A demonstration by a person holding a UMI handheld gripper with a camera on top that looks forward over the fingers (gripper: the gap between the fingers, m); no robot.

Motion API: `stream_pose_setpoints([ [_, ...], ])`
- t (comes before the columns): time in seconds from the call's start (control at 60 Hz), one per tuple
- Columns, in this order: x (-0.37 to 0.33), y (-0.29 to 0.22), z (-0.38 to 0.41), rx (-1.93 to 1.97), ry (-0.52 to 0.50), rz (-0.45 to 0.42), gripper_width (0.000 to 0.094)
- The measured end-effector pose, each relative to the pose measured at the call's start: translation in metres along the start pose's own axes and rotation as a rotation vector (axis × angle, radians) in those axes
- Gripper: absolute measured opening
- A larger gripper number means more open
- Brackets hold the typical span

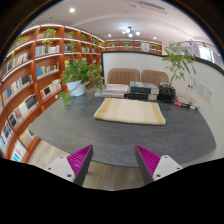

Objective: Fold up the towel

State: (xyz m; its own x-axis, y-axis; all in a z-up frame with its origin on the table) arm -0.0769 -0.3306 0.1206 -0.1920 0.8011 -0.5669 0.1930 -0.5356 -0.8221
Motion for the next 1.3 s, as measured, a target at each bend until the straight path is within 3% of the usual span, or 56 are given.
stream_pose_setpoints([
  [0.183,0.097,-0.048,0.039,0.01,-0.013,0.022,0.0847],
  [0.483,0.254,-0.134,0.047,0.006,0.125,0.032,0.0834],
  [0.617,0.301,-0.143,0.041,0.012,0.165,0.066,0.0646],
  [0.683,0.316,-0.132,0.041,0.012,0.173,0.129,0.0553],
  [0.717,0.319,-0.135,0.04,0.024,0.177,0.092,0.051],
  [0.8,0.316,-0.131,0.038,0.022,0.207,0.113,0.0317],
  [0.867,0.313,-0.13,0.034,0.017,0.239,0.114,0.0058],
  [0.883,0.313,-0.13,0.032,0.011,0.254,0.114,0.003],
  [1.05,0.31,-0.14,0.034,0.095,0.179,0.154,0.0028],
  [1.15,0.287,-0.175,0.016,0.248,0.102,0.1,0.0029],
  [1.3,0.247,-0.209,-0.057,0.288,0.148,0.035,0.003],
])
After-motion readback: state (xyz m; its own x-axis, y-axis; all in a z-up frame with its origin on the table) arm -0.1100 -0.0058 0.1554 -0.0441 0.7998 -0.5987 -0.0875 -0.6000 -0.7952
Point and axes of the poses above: the point between the fingertips, and its own axes, seen from behind it with the camera up: z to the left, y down, x forward, the way the camera looks, the point moved 9 cm from there along -x, backward, against the way the camera looks, and after that the axes turned 6 degrees about -x, right-handed, at the moved point
